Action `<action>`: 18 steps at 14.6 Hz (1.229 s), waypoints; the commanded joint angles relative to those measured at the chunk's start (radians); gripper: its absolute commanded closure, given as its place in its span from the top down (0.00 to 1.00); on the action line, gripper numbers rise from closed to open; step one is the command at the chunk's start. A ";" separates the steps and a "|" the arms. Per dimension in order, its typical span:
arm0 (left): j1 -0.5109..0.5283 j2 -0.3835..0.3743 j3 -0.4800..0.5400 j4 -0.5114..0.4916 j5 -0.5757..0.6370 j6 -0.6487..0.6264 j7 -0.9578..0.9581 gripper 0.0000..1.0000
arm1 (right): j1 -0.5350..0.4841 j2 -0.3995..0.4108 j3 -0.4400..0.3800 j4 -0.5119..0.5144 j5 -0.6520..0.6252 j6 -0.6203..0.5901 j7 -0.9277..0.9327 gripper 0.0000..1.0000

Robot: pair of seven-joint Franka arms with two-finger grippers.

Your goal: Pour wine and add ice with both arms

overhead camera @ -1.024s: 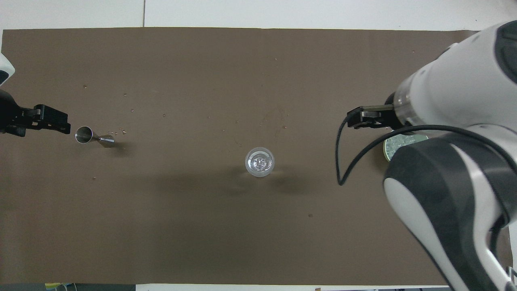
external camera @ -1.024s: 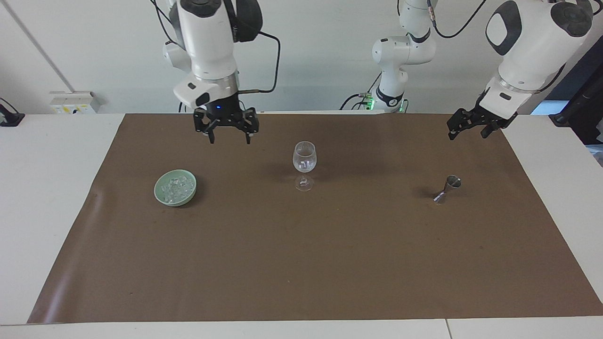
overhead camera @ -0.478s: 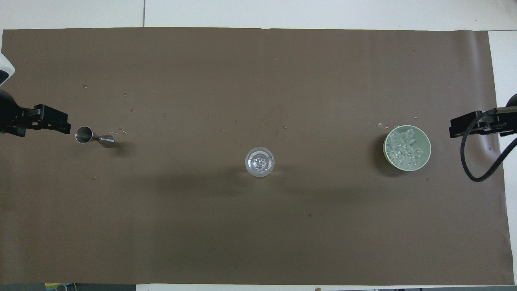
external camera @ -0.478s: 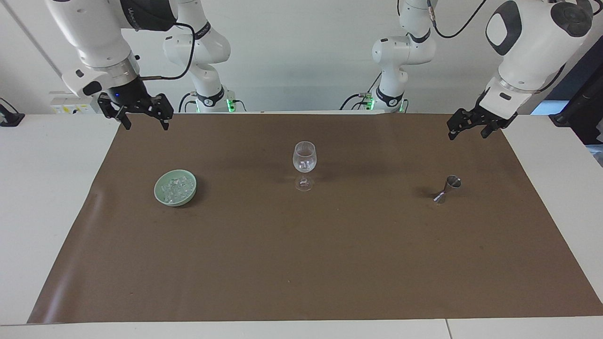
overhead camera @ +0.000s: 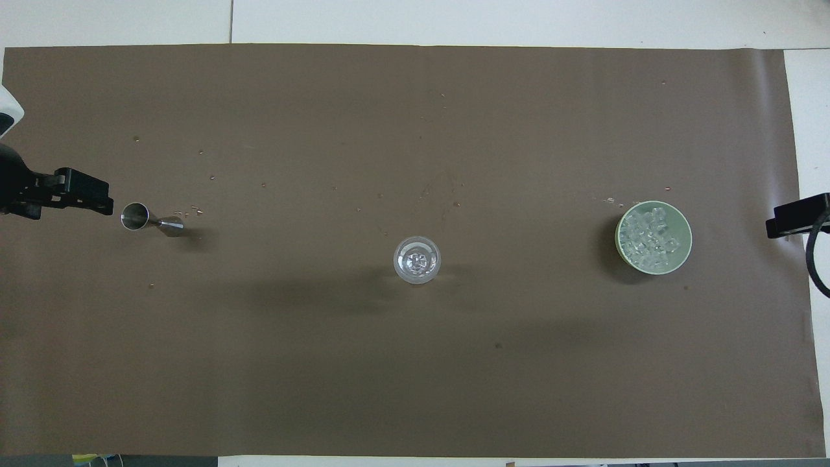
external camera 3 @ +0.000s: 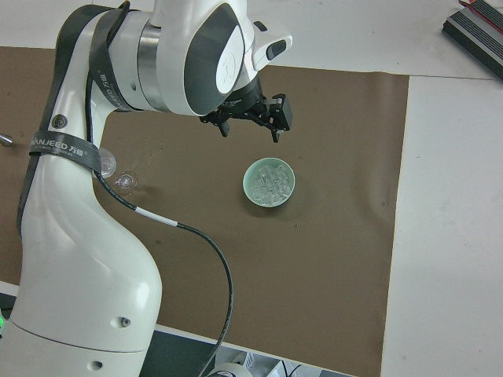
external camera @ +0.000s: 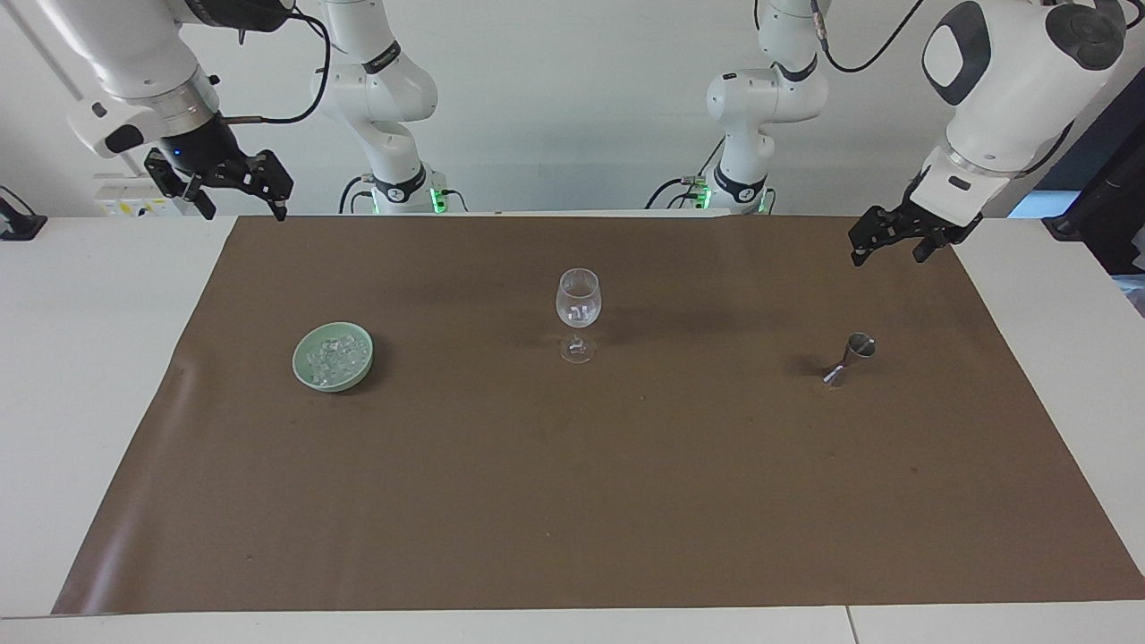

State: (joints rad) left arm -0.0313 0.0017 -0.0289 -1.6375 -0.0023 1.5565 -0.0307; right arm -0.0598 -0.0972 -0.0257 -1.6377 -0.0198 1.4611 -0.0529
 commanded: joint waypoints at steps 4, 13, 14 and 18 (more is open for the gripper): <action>0.008 -0.014 -0.003 -0.008 0.005 -0.010 0.008 1.00 | -0.018 -0.038 -0.006 -0.045 0.018 0.015 -0.019 1.00; 0.008 -0.014 -0.003 -0.008 0.005 -0.009 0.009 1.00 | -0.023 -0.041 0.003 -0.039 0.023 0.053 -0.008 1.00; 0.008 -0.014 -0.003 -0.008 0.005 -0.009 0.009 1.00 | -0.031 -0.041 0.003 -0.042 0.023 0.053 -0.008 1.00; 0.008 -0.014 -0.003 -0.008 0.005 -0.010 0.009 1.00 | -0.032 -0.041 0.003 -0.039 0.023 0.050 -0.012 1.00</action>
State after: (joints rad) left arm -0.0313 0.0017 -0.0289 -1.6375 -0.0023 1.5565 -0.0307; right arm -0.0700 -0.1228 -0.0352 -1.6563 -0.0137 1.4949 -0.0529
